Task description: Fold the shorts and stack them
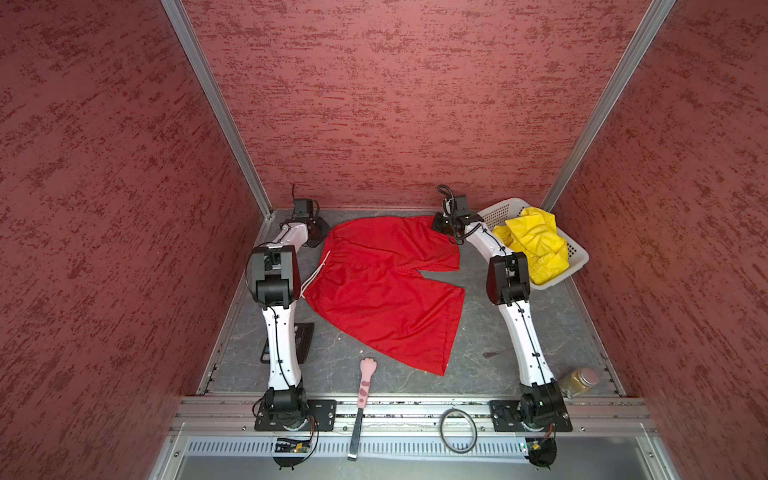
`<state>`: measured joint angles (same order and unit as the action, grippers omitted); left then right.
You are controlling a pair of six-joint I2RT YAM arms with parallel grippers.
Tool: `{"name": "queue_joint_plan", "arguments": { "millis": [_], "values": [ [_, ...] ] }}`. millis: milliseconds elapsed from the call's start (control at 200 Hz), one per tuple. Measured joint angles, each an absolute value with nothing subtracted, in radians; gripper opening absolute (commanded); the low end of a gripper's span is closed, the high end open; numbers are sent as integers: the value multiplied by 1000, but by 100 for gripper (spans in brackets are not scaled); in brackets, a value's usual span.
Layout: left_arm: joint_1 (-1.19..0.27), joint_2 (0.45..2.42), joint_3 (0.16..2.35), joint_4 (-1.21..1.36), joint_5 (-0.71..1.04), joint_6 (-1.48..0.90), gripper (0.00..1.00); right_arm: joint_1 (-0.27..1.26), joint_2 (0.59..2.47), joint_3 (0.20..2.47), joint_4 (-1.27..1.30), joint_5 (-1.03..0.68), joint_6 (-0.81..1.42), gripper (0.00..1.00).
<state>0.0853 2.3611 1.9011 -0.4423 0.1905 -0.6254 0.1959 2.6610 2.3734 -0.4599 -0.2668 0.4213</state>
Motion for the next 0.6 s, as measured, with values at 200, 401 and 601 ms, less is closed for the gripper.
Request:
{"name": "queue_joint_plan", "arguments": {
  "millis": [200, 401, 601],
  "values": [
    [119, 2291, 1926, -449, 234, -646, 0, 197, 2215, 1921, -274, -242, 407, 0],
    [133, 2133, 1821, -367, 312, -696, 0, 237, 1754, 1493, -27, -269, 430, 0],
    [169, 2020, 1592, -201, 362, -790, 0, 350, 1512, 1235, -1, -266, 426, 0]
  ]
}}
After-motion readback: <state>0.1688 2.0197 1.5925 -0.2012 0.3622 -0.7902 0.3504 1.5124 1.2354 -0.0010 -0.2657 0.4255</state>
